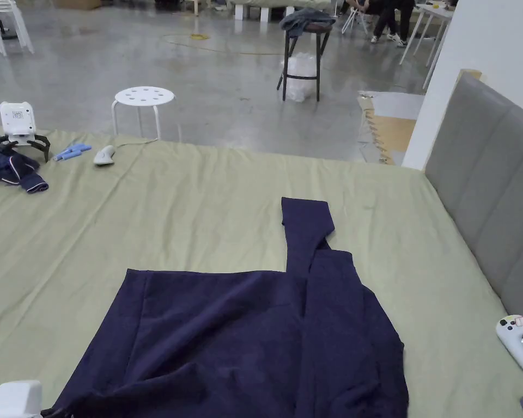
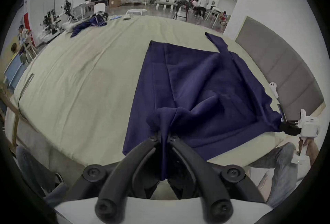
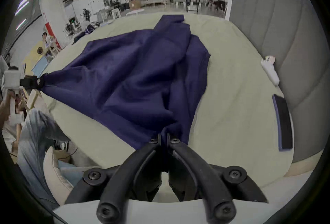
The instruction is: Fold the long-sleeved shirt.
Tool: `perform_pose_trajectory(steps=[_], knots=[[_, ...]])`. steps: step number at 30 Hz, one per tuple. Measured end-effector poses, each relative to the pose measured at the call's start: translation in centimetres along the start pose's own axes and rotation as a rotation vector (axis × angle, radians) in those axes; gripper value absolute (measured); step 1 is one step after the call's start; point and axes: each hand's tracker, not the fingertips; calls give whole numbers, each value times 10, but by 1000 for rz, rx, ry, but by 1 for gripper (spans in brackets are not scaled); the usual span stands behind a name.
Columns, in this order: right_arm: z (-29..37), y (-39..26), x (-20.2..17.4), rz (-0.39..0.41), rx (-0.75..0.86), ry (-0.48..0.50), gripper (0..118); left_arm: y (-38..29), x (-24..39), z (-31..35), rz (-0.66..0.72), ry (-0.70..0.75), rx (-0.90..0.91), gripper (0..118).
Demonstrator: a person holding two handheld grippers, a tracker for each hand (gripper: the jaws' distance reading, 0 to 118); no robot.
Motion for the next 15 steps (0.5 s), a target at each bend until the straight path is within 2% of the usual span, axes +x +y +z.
perform_pose_trajectory(steps=[1, 8, 9, 10, 11, 12, 13, 14, 15], knots=[[-3, 0, 1, -13, -7, 20, 3, -3, 0, -2, 1, 7, -4, 10], [-18, 3, -6, 12, -82, -13, 3, -21, -6, -22, 10, 38, -69, 11], [-22, 3, -4, 18, -90, -7, 4, -21, -6, -22, 18, 44, -72, 15], [-22, 7, -4, 14, -92, -8, 6, -19, -4, -19, 29, 51, -70, 28], [-18, 12, -4, 11, -83, -31, 18, -15, -4, -16, 38, 66, -53, 54], [-13, 18, -5, 2, -60, -52, 59, -11, -3, -13, 21, 88, -40, 94], [-8, 18, -3, -18, -6, -78, 96, -5, -2, -7, 18, 120, -1, 111], [-1, 25, -4, -24, 57, -90, 118, 10, 0, 7, 12, 127, 114, 108], [12, 35, -9, -28, 163, -80, 115, 20, 3, 14, -5, 133, 122, 105]])
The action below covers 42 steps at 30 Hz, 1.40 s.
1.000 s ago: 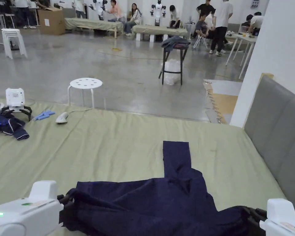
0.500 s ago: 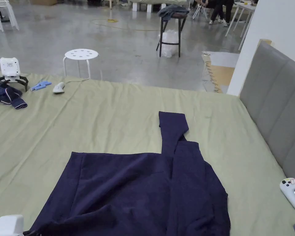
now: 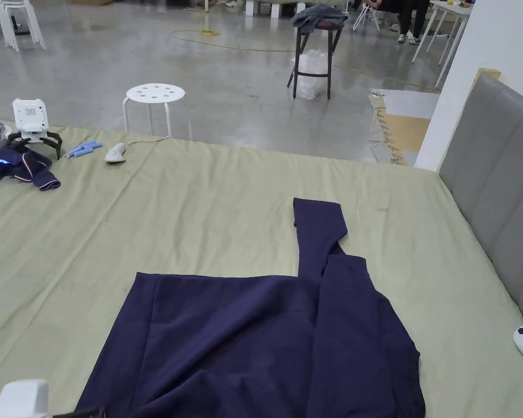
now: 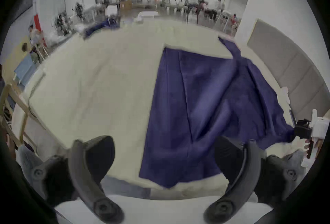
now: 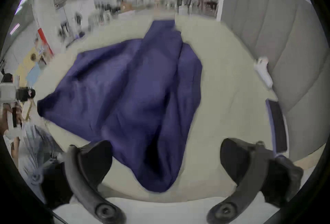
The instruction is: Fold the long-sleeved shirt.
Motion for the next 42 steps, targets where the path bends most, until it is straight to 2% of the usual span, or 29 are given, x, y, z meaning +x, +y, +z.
perform_pose_trajectory(steps=[1, 3, 4, 5, 6, 8, 9, 10, 12, 13, 14, 17, 18, 21, 22, 24, 25, 26, 27, 28, 29, 31, 33, 37, 38, 39, 40, 41, 42], knots=[[6, 12, -6, -17, 50, -20, 115, 14, 3, 3, 7, 16, 15, 106], [11, 24, -13, 2, 129, -83, 116, 38, 18, 13, 12, 33, 86, 108], [14, 31, -19, 6, 185, -108, 114, 49, 25, 16, 9, 41, 114, 107], [16, 37, -25, 12, 238, -103, 108, 62, 32, 18, -1, 32, 135, 100], [5, 45, -18, 12, 275, -93, 80, 71, 37, 19, 9, 14, 171, 75], [-5, 55, -21, -8, 323, -93, 10, 85, 45, 6, 12, -20, 217, 6], [-11, 58, -23, -5, 309, -106, 0, 91, 51, 0, 17, -2, 221, 5], [16, 75, -42, 7, 335, -141, 0, 97, 57, -6, 16, 0, 242, 4], [19, 83, -51, -24, 287, -47, 0, 101, 63, -24, 16, -58, 206, 4], [17, 85, -56, -20, 293, -68, 0, 105, 68, -31, 26, -46, 203, 4], [-11, 84, -40, -42, 240, -42, 0, 109, 71, -39, 25, -52, 191, 4], [-45, 111, -23, -53, 213, 8, 0, 116, 81, -63, -1, -65, 157, 4], [-83, 113, -11, -72, 180, 9, 0, 120, 85, -71, -11, -66, 154, 4], [-162, 175, 24, -87, 178, 26, 0, 131, 95, -102, -31, -87, 133, 4], [-147, 195, -8, -23, 243, 1, 0, 135, 99, -111, -34, -81, 137, 4], [-192, 239, -6, -33, 228, 13, 0, 142, 102, -135, -61, -89, 131, 4], [-220, 261, -4, -35, 210, 16, 6, 146, 105, -145, -57, -86, 132, 4], [-246, 287, 0, -45, 186, 22, 30, 151, 107, -155, -56, -98, 129, 4], [-273, 307, 0, -43, 140, 10, 81, 154, 106, -166, -56, -110, 124, 4], [-301, 324, 1, -42, 89, 19, 114, 157, 108, -175, -50, -109, 120, 4], [-325, 339, 6, -42, 107, 33, 118, 161, 109, -184, -51, -112, 119, 4], [-371, 372, 9, -22, 111, -11, 116, 168, 110, -201, -56, -111, 123, 4], [-417, 394, 17, -71, 70, -22, 116, 176, 111, -217, -66, -114, 121, 4], [-468, 420, 13, -165, 20, -58, 113, 183, 113, -243, -80, -110, 135, 4], [-495, 432, 22, -164, -11, -37, 107, 182, 111, -247, -86, -110, 135, 4], [-503, 434, 24, -169, -25, -45, 85, 182, 111, -251, -91, -113, 132, 4], [-508, 434, 25, -175, -72, -54, 58, 181, 109, -254, -86, -112, 132, 4], [-508, 433, 25, -165, -105, -33, 23, 180, 107, -256, -84, -116, 127, 4], [-500, 433, 20, -162, -76, -35, 0, 180, 106, -257, -90, -115, 122, 4]])
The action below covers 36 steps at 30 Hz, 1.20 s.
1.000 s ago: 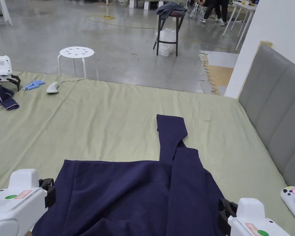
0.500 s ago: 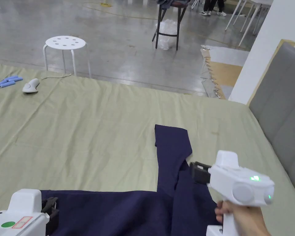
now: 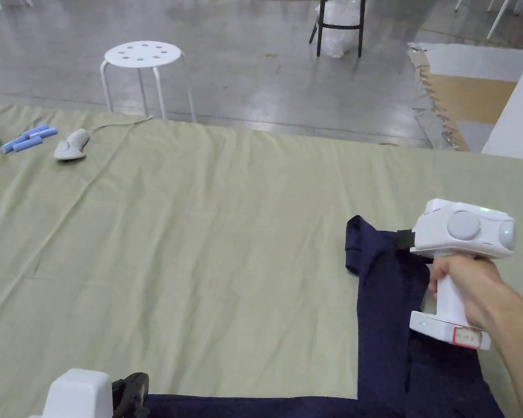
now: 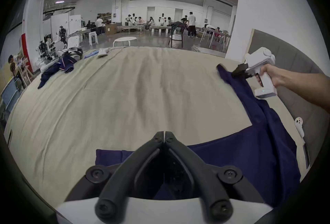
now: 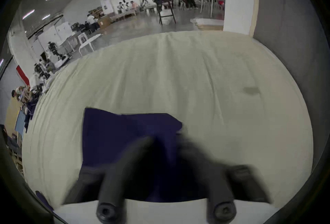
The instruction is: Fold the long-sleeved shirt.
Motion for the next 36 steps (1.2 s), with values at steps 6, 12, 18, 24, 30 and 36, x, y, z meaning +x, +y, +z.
perform_pose_trajectory(steps=[6, 12, 18, 24, 30, 36], knots=[[90, -11, -20, 108, 202, 88, 0, -5, -2, 23, 33, -6, -2, 4], [241, -75, -25, 207, 366, 137, 0, -8, -1, 90, 50, -12, 32, 4], [372, -193, -35, 292, 447, 47, 0, -19, -1, 166, 67, -8, 82, 4], [393, -342, -25, 230, 265, 73, 0, -47, 3, 216, 75, -8, 85, 4], [368, -432, -14, 172, 67, 48, 4, -76, 3, 224, 47, -1, 25, 4], [396, -423, 2, 93, 139, 130, 117, -80, 3, 227, 67, -10, 13, 4]])
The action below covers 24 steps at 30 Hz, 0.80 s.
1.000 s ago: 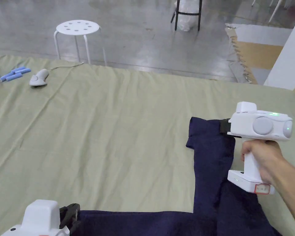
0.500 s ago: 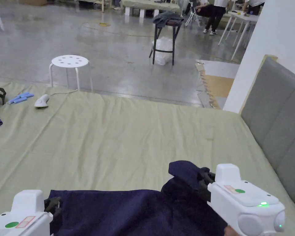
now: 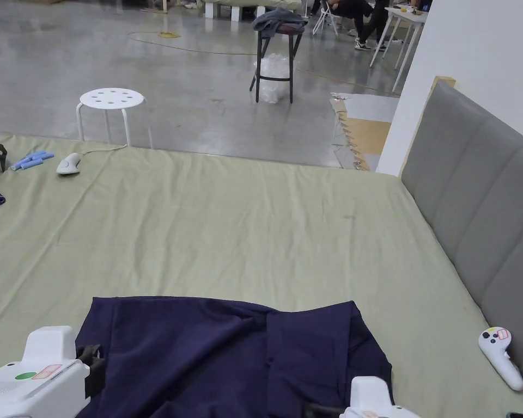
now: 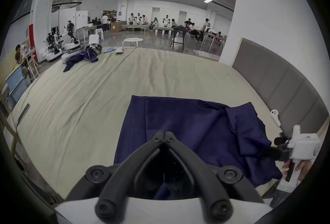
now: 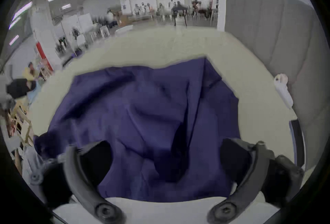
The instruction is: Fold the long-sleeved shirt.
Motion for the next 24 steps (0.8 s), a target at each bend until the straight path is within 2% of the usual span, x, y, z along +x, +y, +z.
perform_pose_trajectory(steps=[1, 5, 6, 7, 8, 9, 10, 11, 12, 13, 14, 15, 16, 17, 18, 19, 22, 23, 24], knots=[[12, 10, 3, 32, 54, -53, 117, 1, -1, 0, 3, -1, 4, 4], [39, 33, 14, 83, 187, -100, 116, 8, 1, -7, 19, -13, 14, 4], [38, 35, 20, 104, 215, -81, 102, 10, 3, -9, 19, -16, 16, 4], [33, 39, 27, 131, 222, -77, 70, 11, 4, -13, 21, -20, 20, 4], [22, 43, 30, 147, 205, -107, 17, 13, 5, -18, 22, -25, 21, 4], [10, 47, 38, 164, 160, -149, 0, 15, 5, -24, 23, -27, 18, 4], [0, 54, 50, 143, 153, -140, 0, 17, 6, -29, 23, -28, 14, 4], [-14, 61, 65, 82, 130, -60, 0, 18, 6, -36, 21, -29, 10, 4], [-30, 70, 72, 62, 113, -32, 0, 19, 7, -42, 20, -30, 5, 4], [-45, 80, 83, 47, 98, -33, 5, 22, 9, -47, 22, -33, -3, 4], [-61, 90, 93, 48, 72, -45, 30, 23, 9, -53, 22, -35, -8, 4], [-78, 100, 103, 49, 55, -49, 93, 25, 10, -60, 21, -34, -12, 4], [-94, 111, 104, 60, 7, -59, 118, 27, 10, -66, 21, -34, -18, 4], [-108, 116, 113, 103, -14, -43, 113, 29, 11, -72, 22, -35, -24, 4], [-124, 121, 127, 101, -3, -15, 110, 30, 12, -77, 22, -35, -27, 4], [-141, 126, 139, 82, -43, -36, 111, 31, 12, -82, 22, -35, -30, 4], [-204, 145, 148, 51, -118, -37, 110, 34, 10, -95, 37, -33, -44, 4], [-218, 145, 155, 34, -135, -32, 100, 34, 10, -100, 38, -34, -51, 4], [-192, 143, 141, -37, -136, -58, 53, 33, 9, -104, 38, -29, -57, 4]])
